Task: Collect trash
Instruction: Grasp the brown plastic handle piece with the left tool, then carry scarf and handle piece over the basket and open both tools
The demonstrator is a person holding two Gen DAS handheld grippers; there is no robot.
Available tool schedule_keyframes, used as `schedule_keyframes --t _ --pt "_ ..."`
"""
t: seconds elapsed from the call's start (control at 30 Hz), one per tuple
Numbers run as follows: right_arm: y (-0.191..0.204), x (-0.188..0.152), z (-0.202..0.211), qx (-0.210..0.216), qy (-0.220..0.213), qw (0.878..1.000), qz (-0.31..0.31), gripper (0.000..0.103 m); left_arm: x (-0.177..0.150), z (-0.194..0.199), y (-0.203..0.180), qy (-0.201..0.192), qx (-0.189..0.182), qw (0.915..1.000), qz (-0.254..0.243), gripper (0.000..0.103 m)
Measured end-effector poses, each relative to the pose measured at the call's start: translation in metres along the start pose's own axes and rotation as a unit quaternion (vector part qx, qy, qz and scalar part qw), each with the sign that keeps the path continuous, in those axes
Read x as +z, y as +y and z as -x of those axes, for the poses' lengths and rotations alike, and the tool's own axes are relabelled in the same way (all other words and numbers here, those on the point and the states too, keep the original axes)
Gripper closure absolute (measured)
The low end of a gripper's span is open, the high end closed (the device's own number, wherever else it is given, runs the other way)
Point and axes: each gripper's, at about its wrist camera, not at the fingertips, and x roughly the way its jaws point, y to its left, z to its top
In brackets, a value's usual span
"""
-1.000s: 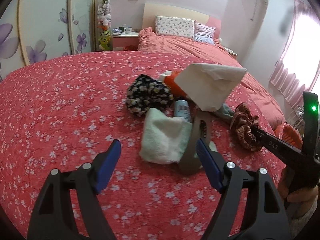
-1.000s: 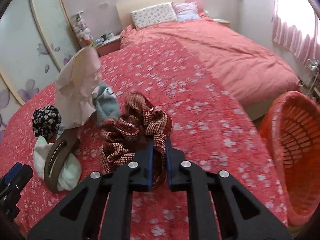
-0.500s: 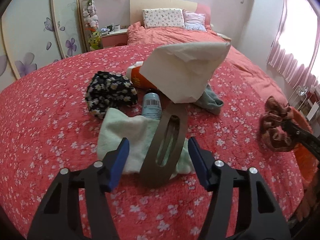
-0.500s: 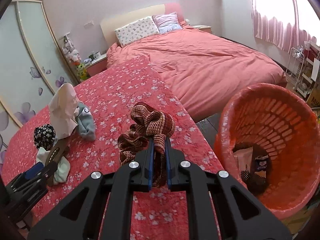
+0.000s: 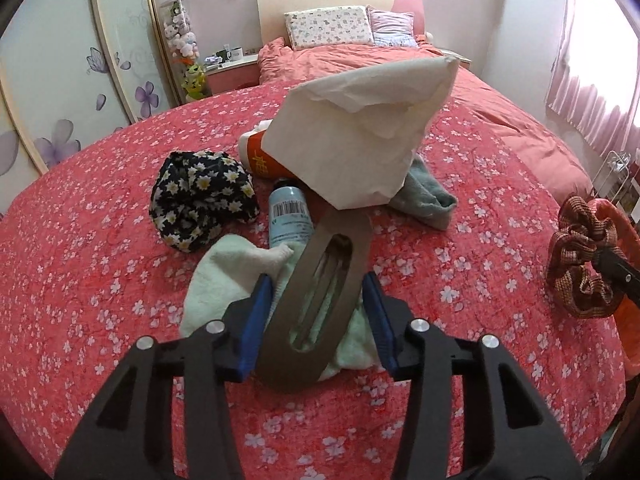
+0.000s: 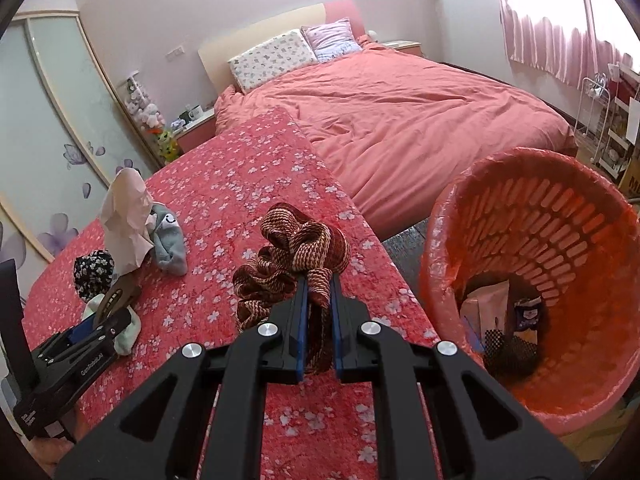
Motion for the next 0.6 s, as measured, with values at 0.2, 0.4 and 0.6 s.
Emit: schedule_keyframes --t 0.2,0.4,0.6 --pt "-0.001 0.0 0.007 0.002 -0.005 1.0 -0.001 0.093 0.0 0.002 -0.004 -0.003 -0.002 1.0 0.001 0.066" --pt "-0.003 -0.001 0.019 0.009 -0.012 1.0 -0.004 0.093 -0.006 0.024 0.007 -0.023 -0.047 0.9984 0.023 0.071" --pt "-0.004 -0.004 0.028 0.016 -0.015 1.0 -0.004 0.093 -0.011 0.045 0.017 -0.035 -0.074 0.9958 0.041 0.071"
